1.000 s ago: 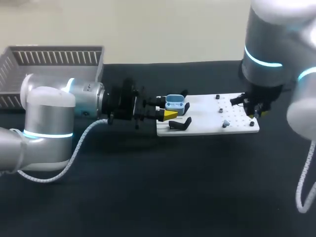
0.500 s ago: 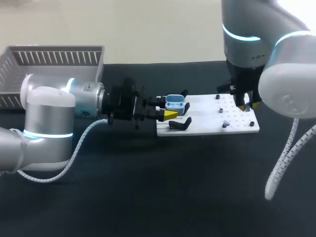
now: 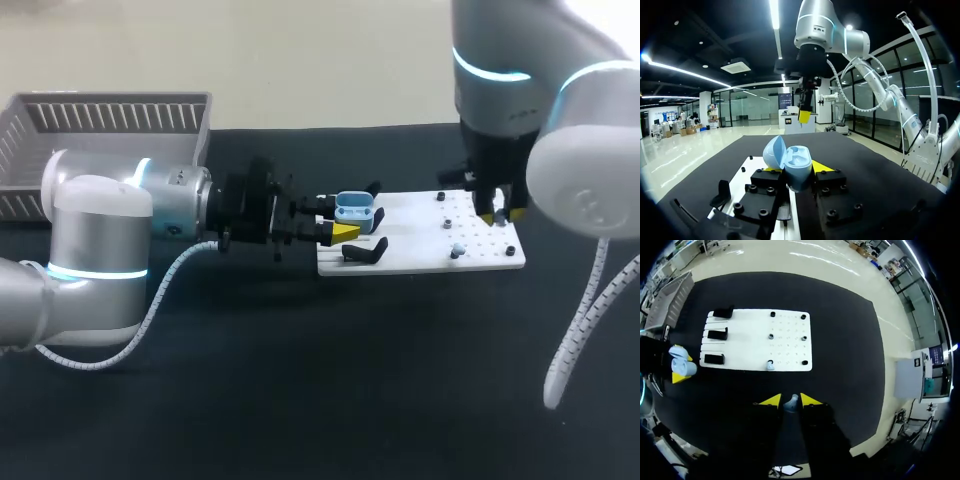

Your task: Pick up each earbud case from the left stands, insert the matching earbuds, close the lid, and place the case in the box.

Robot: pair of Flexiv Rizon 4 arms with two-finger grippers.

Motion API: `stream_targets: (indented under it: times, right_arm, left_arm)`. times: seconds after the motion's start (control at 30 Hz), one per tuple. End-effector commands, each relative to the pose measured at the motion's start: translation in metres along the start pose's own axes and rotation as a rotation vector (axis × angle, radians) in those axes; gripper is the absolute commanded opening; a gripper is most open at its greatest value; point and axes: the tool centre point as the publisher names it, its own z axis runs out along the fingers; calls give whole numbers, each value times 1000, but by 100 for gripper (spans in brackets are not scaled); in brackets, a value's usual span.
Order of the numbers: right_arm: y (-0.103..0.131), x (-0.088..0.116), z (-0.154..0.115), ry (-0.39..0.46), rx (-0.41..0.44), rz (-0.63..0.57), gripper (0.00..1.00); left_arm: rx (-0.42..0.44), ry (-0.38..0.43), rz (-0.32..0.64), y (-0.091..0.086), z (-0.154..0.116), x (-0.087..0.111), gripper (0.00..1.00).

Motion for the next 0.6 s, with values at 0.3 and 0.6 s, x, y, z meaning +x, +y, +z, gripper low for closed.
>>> stream_targets:
  times: [0.3, 0.6]
  right_arm:
    - [34, 11, -39, 110, -155, 197, 0]
    - [75, 18, -49, 95, -308, 194, 0]
  left_arm:
    - [-7, -3, 4, -2, 0, 1, 0]
    - [-7, -3, 4, -2, 0, 1, 0]
